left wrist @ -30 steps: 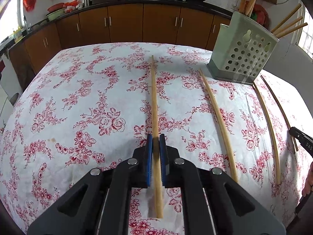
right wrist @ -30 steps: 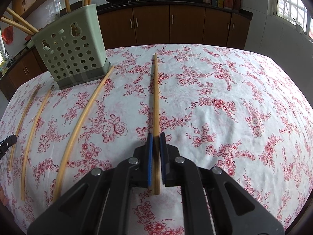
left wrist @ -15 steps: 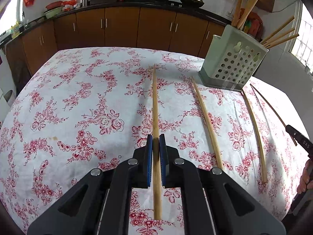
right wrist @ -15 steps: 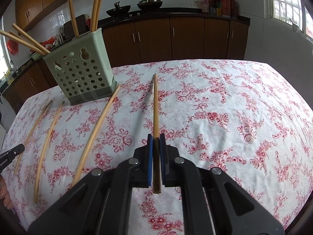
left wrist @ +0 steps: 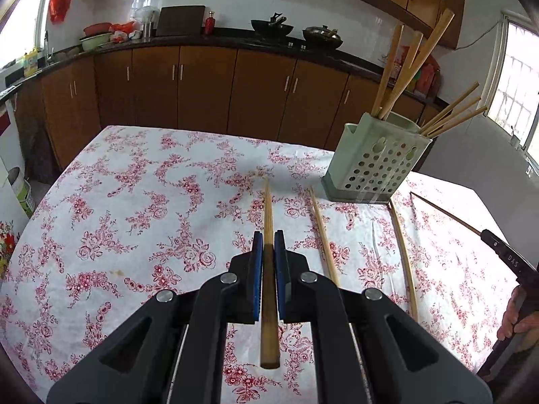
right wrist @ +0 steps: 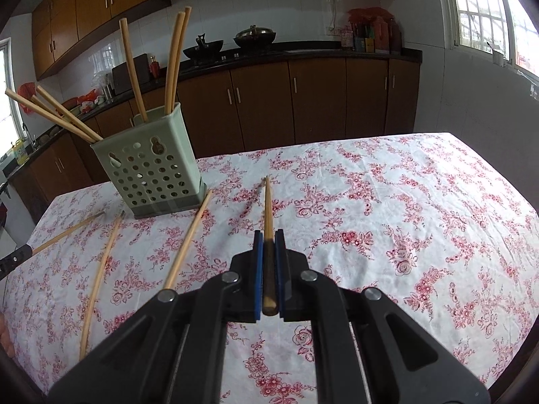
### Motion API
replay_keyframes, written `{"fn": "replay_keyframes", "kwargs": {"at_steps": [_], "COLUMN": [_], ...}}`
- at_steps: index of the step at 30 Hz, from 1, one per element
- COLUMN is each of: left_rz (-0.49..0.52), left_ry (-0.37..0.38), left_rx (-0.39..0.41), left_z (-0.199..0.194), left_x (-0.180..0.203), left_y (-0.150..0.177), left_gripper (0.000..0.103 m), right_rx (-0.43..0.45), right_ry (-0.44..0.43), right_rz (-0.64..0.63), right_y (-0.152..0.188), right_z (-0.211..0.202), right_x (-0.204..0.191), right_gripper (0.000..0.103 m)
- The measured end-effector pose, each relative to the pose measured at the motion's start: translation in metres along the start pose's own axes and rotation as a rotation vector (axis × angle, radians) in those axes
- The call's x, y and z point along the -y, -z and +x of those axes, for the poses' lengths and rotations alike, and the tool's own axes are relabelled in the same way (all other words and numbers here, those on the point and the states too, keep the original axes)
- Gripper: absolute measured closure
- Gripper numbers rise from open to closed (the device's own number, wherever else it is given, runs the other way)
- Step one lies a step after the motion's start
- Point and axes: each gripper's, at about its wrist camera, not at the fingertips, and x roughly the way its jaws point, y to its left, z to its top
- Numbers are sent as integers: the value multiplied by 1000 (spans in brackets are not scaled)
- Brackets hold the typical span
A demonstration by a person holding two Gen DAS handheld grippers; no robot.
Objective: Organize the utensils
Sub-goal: 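Carry both chopsticks to the green holder and lower them in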
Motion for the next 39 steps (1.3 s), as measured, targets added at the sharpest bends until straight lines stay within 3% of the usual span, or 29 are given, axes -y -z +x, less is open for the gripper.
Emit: {"fn": "replay_keyframes", "kwargs": {"at_steps": [13,28,34,39], "left_rz": [-23,37,67,85], "left_ry": [18,55,113,173], "left_rx": [157,223,261,313], "left_z": [-40,-63,-85,-103], "left_x": [4,21,41,68], "left_y": [-38,-63,-77,-92], "left_gripper": [96,96,96,96], "right_rx": [127,216,234,307], "right_ry": [-43,-82,-189,-298], "right_rz": [14,7,39,42], "right_y": [-30,-58,-82,-105], "right_z": [-32,-59,-86,-120], "right_x": [-7,-16,-18,-23], "right_gripper": [95,95,95,95]}}
